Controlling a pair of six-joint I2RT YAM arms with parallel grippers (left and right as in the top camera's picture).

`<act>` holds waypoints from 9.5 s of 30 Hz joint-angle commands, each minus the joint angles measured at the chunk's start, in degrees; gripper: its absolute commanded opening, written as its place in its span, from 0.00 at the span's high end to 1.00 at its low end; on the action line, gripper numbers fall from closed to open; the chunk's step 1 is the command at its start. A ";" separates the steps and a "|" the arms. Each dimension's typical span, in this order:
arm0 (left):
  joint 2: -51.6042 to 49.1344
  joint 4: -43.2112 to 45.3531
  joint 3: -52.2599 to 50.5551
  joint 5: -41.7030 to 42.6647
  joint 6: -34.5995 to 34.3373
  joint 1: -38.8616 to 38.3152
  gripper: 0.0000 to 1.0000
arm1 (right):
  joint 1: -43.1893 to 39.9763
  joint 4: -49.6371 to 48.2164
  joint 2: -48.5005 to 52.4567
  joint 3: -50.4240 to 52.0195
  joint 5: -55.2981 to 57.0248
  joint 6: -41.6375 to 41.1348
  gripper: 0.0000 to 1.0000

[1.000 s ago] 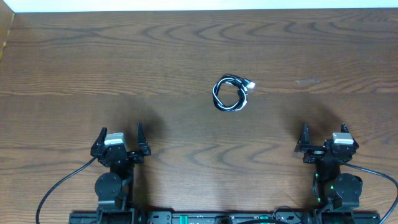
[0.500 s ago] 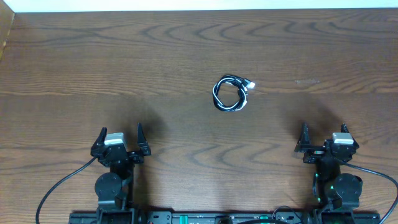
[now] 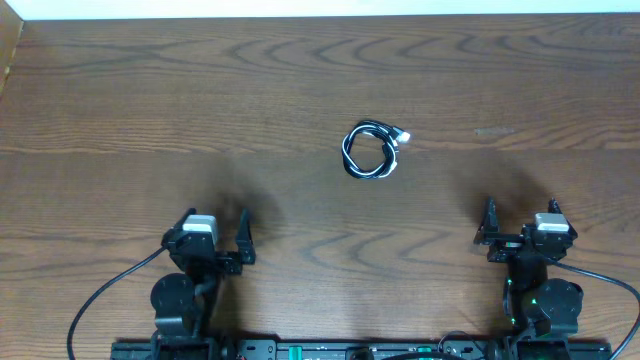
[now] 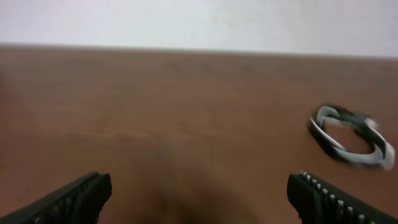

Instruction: Untangle cables

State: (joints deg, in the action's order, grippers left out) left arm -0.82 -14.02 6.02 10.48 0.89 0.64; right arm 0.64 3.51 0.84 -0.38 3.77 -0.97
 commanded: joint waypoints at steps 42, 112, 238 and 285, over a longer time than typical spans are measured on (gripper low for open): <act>-51.08 -41.00 61.53 3.85 5.14 0.24 0.04 | -0.33 52.17 63.98 -75.06 -22.84 8.70 0.01; -93.48 -3.56 61.55 13.73 8.13 -22.10 0.02 | -0.35 41.53 95.78 -75.58 -14.36 2.27 0.07; -91.67 10.84 61.35 9.33 -12.50 -33.53 0.85 | 11.63 28.39 95.82 -73.26 -21.94 -34.23 0.36; -94.33 -3.52 60.46 -7.52 -11.04 -33.46 0.57 | 22.36 32.79 95.84 -54.82 -7.04 -36.37 0.42</act>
State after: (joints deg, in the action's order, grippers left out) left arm -94.50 -16.64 66.83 4.03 -10.63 -32.88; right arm 22.17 36.99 96.71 -56.45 -6.50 -37.76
